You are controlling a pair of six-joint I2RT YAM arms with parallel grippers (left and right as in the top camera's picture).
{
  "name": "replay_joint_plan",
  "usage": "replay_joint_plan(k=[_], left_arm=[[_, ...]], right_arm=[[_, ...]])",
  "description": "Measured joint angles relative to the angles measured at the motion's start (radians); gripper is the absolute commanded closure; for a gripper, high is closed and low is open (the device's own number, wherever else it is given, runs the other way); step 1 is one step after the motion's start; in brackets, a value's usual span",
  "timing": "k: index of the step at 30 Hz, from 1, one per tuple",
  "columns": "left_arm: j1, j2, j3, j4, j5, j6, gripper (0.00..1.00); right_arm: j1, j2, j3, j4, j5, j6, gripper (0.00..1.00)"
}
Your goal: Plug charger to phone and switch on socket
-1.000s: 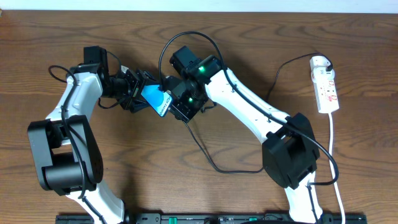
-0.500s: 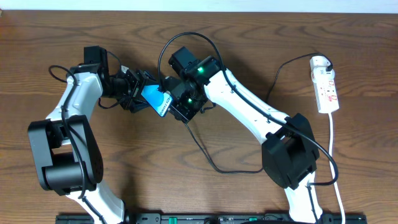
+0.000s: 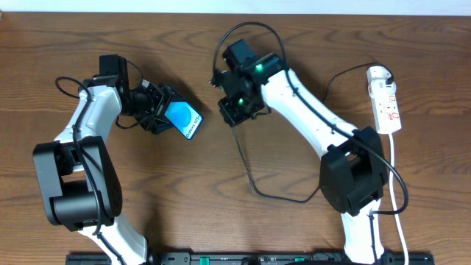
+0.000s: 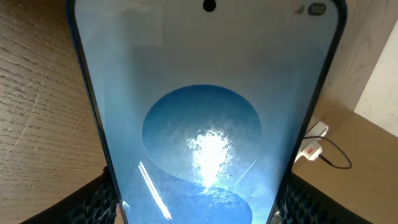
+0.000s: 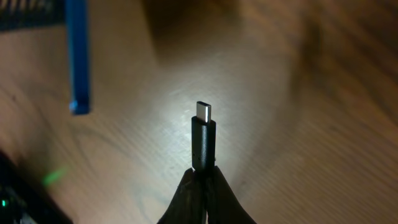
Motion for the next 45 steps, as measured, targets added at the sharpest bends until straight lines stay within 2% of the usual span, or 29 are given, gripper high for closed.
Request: replay_joint_plan(k=[5,24,32,34,39,45], left_arm=[[0.0,0.0,0.0,0.0,-0.004,-0.029,0.45],[0.0,0.0,0.0,0.008,-0.007,-0.287,0.45],[0.0,0.0,0.0,0.038,-0.033,-0.332,0.45],[0.0,0.0,0.0,0.046,-0.046,-0.335,0.45],[0.0,0.0,0.0,0.053,-0.055,-0.337,0.45],[0.0,0.0,0.0,0.053,-0.056,-0.34,0.48]], right_arm=[[-0.008,0.0,0.0,0.009,0.004,0.041,0.99],[0.003,0.0,-0.012,0.139,0.045,0.315,0.99],[0.003,0.0,-0.073,0.187,0.052,0.352,0.98],[0.003,0.0,-0.102,0.207,0.053,0.362,0.9],[0.003,0.0,-0.174,0.237,0.058,0.381,0.59],[0.003,0.0,-0.18,0.254,0.058,0.384,0.39]])
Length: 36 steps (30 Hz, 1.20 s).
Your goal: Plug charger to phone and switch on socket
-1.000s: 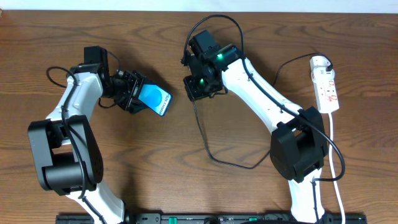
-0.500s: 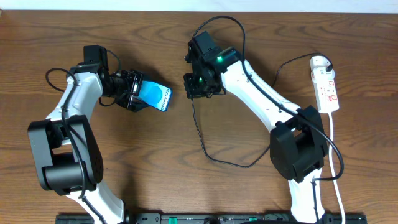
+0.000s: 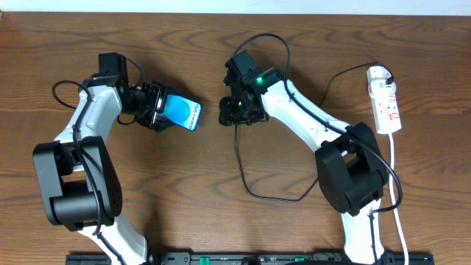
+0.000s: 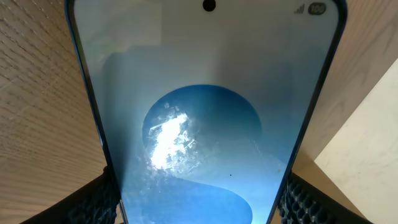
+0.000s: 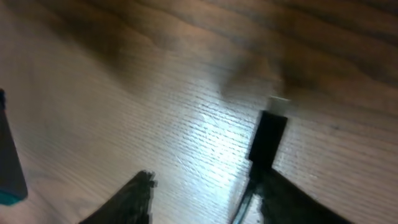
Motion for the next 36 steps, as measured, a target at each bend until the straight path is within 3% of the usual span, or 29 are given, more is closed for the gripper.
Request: replay_joint_plan(k=[3,16,27,32,36], left_arm=[[0.0,0.0,0.0,0.0,0.0,-0.031,0.48],[0.0,0.0,0.0,0.001,0.065,-0.18,0.48],[0.0,0.0,0.0,0.001,0.077,-0.202,0.48],[0.0,0.0,0.0,0.001,0.081,-0.203,0.48],[0.0,0.0,0.0,0.001,0.082,-0.203,0.48]], right_arm=[[-0.004,0.0,0.004,-0.004,-0.014,-0.001,0.31],[-0.054,0.0,0.055,0.05,-0.203,-0.005,0.29],[-0.057,0.0,0.06,-0.089,0.277,0.018,0.24],[-0.05,0.0,0.06,-0.114,0.459,-0.053,0.36],[-0.028,0.0,0.06,-0.113,0.513,-0.093,0.38]])
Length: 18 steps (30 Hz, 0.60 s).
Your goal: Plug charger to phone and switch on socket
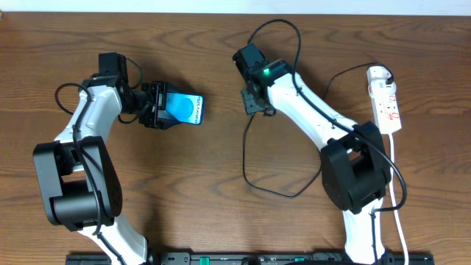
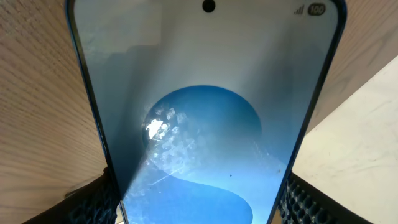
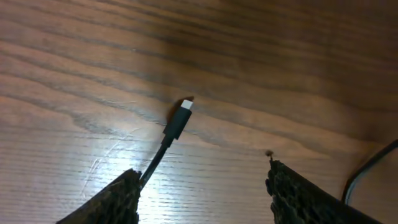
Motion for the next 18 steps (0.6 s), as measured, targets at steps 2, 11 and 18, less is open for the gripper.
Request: replay_joint_plan(k=[2,11,18], left_arm=[[0.0,0.0,0.0,0.0,0.002,0.0,0.48],[0.0,0.0,0.0,0.0,0.005,0.0,0.48],[0.0,0.0,0.0,0.0,0.006,0.0,0.48]], right_arm=[[0.006,0.0,0.0,0.016,-0.035,-0.004,0.39],[-0.037,0.0,0.0,0.089,-0.385,0.0,0.39],[-0.081,0.0,0.001,0.137,-0.581,0.011,0.4]])
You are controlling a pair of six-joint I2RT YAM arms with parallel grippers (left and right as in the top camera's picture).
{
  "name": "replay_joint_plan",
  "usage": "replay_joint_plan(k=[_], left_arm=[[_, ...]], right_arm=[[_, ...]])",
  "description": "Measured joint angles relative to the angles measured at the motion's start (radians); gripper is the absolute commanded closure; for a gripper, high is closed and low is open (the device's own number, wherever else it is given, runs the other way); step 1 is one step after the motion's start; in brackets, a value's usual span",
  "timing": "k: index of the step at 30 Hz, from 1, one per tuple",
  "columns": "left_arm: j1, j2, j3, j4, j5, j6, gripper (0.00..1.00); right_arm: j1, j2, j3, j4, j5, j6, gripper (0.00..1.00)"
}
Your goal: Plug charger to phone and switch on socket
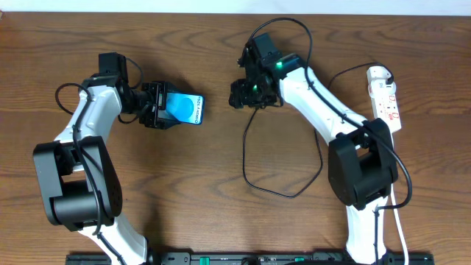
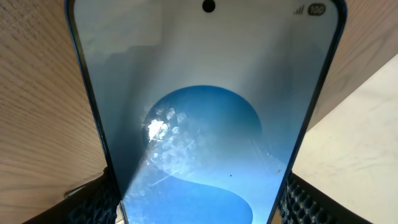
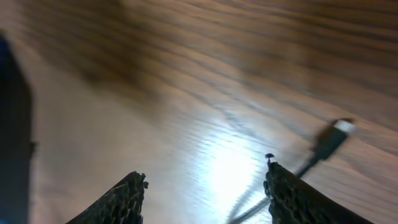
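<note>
The phone (image 1: 185,110), its screen lit blue, is clamped in my left gripper (image 1: 158,107) at the table's upper left. It fills the left wrist view (image 2: 205,112), with a pad on each side edge. My right gripper (image 1: 243,94) is open to the right of the phone, and nothing is between its fingers (image 3: 127,199). The black charger plug (image 3: 336,132) lies blurred on the wood just beyond the right finger. Its cable (image 1: 245,158) loops down the table. The phone's dark edge (image 3: 12,143) shows at the far left of the right wrist view.
A white power strip (image 1: 386,99) lies at the far right edge of the table with a white lead running down from it. The cable's loop (image 1: 283,193) lies on the wood in front of the right arm's base.
My right gripper, still open, has turned and shifted slightly towards the phone. The plug now shows at the right of its view instead of the centre. The left gripper and phone have not moved.
First my right gripper was shut on the plug, held near the tilted phone. Then it was open, with the plug free beside its finger. Later the plug lay on the wood under the open gripper. The left gripper kept hold of the phone, which now lies level.
</note>
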Motion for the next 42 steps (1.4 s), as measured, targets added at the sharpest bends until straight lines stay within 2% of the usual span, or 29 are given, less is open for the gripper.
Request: replay_joint_plan(k=[15,32,35,42], left_arm=[[0.0,0.0,0.0,0.0,0.034,-0.047,0.48],[-0.02,0.0,0.0,0.0,0.031,-0.147,0.48],[-0.036,0.0,0.0,0.0,0.033,-0.164,0.48],[-0.05,0.0,0.0,0.0,0.033,-0.196,0.48]], right_arm=[[-0.003,0.0,0.001,0.108,-0.282,0.081,0.41],[0.047,-0.014,0.001,0.178,-0.246,0.14,0.41],[0.076,-0.015,0.001,0.18,-0.222,0.156,0.44],[0.123,-0.015,0.001,0.177,-0.135,0.214,0.6]])
